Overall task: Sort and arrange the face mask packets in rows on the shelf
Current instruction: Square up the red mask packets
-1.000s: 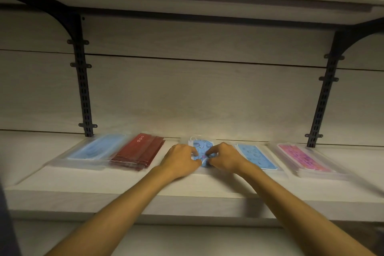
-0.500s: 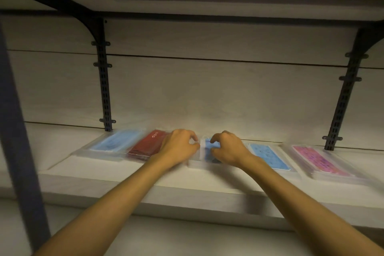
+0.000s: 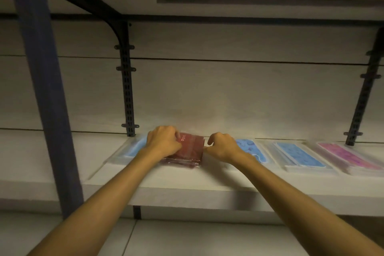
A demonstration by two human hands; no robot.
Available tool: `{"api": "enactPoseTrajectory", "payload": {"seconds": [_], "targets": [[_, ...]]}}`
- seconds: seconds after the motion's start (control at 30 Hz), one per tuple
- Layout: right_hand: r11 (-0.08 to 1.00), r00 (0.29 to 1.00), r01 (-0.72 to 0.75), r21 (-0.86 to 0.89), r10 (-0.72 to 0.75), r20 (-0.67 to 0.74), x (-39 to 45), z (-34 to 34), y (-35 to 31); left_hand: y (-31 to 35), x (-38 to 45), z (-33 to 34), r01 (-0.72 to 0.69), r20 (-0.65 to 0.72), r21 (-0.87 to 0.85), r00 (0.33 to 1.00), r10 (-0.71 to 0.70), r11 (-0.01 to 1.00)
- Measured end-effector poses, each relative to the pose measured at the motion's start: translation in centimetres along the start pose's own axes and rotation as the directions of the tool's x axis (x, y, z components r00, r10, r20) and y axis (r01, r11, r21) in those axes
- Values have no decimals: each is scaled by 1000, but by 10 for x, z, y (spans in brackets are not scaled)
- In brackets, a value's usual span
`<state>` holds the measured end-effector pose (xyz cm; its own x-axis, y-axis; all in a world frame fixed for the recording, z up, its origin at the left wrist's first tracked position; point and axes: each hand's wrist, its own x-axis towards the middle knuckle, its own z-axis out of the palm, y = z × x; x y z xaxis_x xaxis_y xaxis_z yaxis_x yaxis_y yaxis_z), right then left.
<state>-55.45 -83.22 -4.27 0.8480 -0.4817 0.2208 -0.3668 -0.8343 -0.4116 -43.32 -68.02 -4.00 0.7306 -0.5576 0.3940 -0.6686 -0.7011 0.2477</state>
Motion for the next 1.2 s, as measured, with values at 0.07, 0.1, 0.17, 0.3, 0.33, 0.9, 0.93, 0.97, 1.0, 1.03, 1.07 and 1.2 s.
{"api": "enactPoseTrajectory", "payload": {"seconds": [0.07,0.1,0.17,0.3,0.33,0.9,0.93,0.97,1.0,1.03,1.07,1.2], "targets": [[996,997,-64,-62,67,42,0,7,-10,-7,1,3,-40,7,40,999,40,998],[992,995,-87,-96,91,45,0,9,-14,-10,2,4,-61,8,72,998,60,996],[984,992,-119,-129,124,34,-1,11,-21,-13,4,2,-93,20,143,996,91,985],[989,985,-131,-70,138,106,-2,14,-32,-17,7,0,-117,98,172,990,101,978],[990,983,-136,-44,140,123,-1,15,-34,-17,8,0,-119,113,156,988,102,981],[733,919,-394,554,317,235,17,22,-39,-11,18,36,10,288,-17,958,-5,1000],[688,908,-418,593,333,253,18,24,-37,-11,17,36,11,291,-3,957,-9,1000],[644,897,-440,626,349,271,18,25,-37,-10,18,35,14,293,7,956,-15,1000],[600,886,-460,654,360,292,18,26,-36,-10,18,35,15,295,15,955,-19,1000],[558,878,-473,682,361,314,18,26,-36,-9,18,33,15,298,19,954,-20,1000],[522,866,-494,695,359,346,18,26,-36,-8,17,32,10,302,26,953,-17,1000],[441,817,-573,691,373,440,19,23,-38,-3,15,29,-22,300,17,954,16,1000]]}}
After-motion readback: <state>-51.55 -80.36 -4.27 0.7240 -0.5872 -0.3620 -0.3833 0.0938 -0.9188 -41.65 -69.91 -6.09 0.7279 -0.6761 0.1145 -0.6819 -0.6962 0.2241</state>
